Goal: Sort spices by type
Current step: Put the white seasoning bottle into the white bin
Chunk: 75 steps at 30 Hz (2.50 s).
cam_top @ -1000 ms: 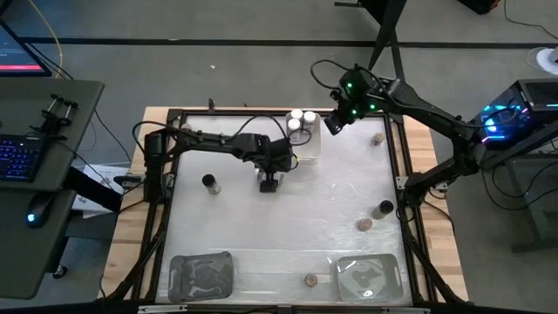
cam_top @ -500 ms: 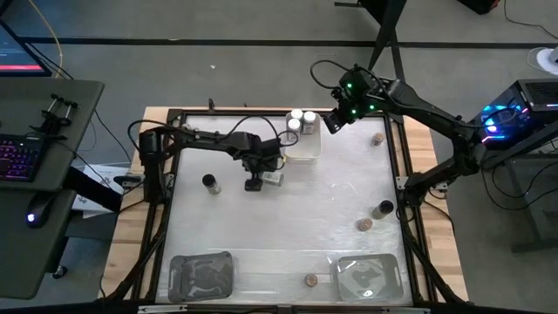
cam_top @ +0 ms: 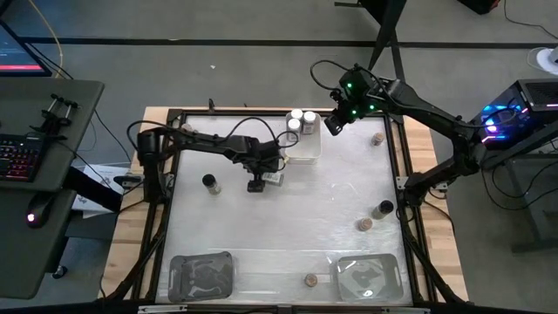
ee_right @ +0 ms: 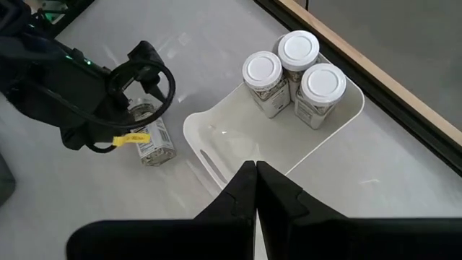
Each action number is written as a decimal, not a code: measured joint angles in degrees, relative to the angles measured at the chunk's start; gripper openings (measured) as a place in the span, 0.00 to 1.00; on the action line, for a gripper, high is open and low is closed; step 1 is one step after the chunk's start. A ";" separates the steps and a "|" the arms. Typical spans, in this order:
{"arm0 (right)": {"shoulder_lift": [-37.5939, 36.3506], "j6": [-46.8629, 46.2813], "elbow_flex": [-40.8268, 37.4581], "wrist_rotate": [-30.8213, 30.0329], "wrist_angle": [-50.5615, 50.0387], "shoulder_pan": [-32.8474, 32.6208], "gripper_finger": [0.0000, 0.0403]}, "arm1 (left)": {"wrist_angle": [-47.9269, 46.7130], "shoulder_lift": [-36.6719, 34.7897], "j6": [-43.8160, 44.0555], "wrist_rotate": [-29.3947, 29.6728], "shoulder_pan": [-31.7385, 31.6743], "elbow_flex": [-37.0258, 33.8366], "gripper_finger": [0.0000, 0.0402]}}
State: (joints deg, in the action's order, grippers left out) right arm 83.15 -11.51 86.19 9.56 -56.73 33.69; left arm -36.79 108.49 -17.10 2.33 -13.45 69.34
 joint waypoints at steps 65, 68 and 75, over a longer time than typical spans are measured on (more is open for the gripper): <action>2.50 -21.70 0.00 3.98 33.28 -14.26 0.90 | 5.39 -22.94 -12.09 42.01 9.79 13.42 0.38; 2.88 -21.81 0.00 2.95 33.18 -14.57 0.90 | 6.21 -22.94 -12.11 41.21 9.81 13.42 0.38; 3.04 -23.02 0.00 2.27 33.58 -14.58 0.72 | 6.53 -22.94 -12.09 39.39 9.81 13.42 0.38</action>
State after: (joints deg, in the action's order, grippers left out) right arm 86.19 -34.52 86.19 11.83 -23.15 19.11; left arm -30.26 85.56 -29.19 41.72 -3.64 82.76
